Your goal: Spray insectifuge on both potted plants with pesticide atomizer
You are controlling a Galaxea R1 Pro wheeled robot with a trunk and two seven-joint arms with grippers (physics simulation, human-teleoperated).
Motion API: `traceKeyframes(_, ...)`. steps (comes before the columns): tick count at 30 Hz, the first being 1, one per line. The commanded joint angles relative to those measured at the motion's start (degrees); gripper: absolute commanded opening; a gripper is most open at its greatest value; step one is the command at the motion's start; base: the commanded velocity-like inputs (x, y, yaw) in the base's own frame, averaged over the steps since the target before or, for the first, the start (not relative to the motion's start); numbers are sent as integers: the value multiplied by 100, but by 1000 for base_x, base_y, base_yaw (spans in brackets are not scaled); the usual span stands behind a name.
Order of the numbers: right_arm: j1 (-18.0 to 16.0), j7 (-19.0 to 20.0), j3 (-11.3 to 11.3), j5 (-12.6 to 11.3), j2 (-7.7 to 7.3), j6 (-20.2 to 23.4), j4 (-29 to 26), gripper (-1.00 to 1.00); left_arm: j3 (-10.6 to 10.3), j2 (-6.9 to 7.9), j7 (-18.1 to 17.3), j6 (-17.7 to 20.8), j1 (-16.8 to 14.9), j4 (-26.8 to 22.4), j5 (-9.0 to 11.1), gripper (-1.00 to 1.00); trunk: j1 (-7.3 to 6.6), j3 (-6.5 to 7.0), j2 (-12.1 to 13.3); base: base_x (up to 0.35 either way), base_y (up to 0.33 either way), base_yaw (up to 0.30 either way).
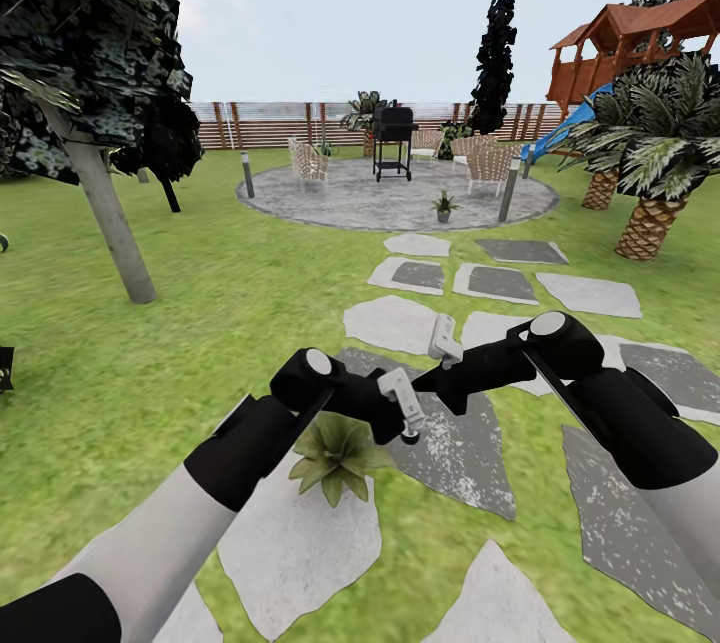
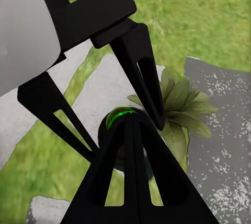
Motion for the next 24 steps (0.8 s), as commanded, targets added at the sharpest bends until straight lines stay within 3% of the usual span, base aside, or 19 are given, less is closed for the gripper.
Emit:
traceKeyframes(1,-7,43,4,48,-2,24,-7,-100,2,-8,-43,36,-4,-7,-42,-100,0,-6,-3,0,0,0)
traceKeyframes(18,-5,43,9,48,-2,24,-7,-100,13,-63,-43,36,-5,-3,-47,-100,0,-6,-3,0,0,0)
traceKeyframes(24,0,43,14,48,-8,24,-7,-100,177,117,-39,35,0,101,-85,-100,0,-6,-3,0,0,0)
